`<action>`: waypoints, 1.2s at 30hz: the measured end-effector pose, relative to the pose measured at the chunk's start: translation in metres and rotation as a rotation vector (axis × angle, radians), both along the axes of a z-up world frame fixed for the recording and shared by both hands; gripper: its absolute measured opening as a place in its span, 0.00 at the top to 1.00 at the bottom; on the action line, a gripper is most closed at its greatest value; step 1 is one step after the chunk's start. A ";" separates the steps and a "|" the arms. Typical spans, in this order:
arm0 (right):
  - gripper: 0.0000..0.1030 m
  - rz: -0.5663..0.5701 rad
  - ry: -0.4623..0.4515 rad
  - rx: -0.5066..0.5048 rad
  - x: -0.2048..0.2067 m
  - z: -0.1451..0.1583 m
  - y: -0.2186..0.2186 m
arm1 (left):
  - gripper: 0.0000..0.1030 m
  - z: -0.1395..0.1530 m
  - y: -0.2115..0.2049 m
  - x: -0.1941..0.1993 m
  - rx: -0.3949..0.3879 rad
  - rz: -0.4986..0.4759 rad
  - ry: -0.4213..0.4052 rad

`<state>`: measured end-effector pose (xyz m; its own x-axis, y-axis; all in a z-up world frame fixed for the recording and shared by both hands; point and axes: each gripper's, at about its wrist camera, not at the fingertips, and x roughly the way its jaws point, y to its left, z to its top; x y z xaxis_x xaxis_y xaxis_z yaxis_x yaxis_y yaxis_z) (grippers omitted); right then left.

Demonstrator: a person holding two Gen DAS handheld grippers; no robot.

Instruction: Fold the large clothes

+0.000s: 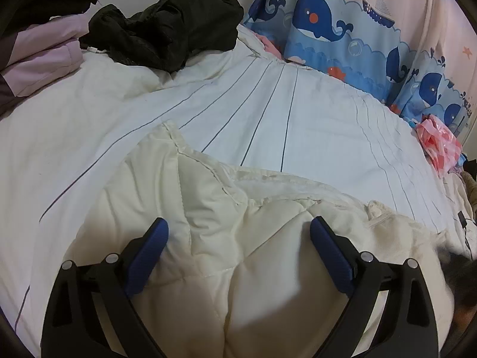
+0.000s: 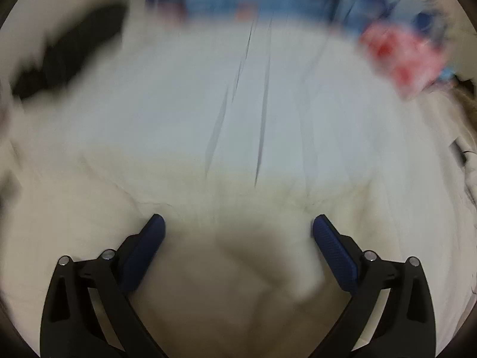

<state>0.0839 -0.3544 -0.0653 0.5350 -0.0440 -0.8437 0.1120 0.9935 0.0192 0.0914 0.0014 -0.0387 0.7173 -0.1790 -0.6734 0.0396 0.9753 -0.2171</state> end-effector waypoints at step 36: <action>0.07 -0.252 -0.074 0.144 -0.052 0.006 -0.067 | 0.07 -0.012 0.003 0.010 -0.029 -0.021 0.054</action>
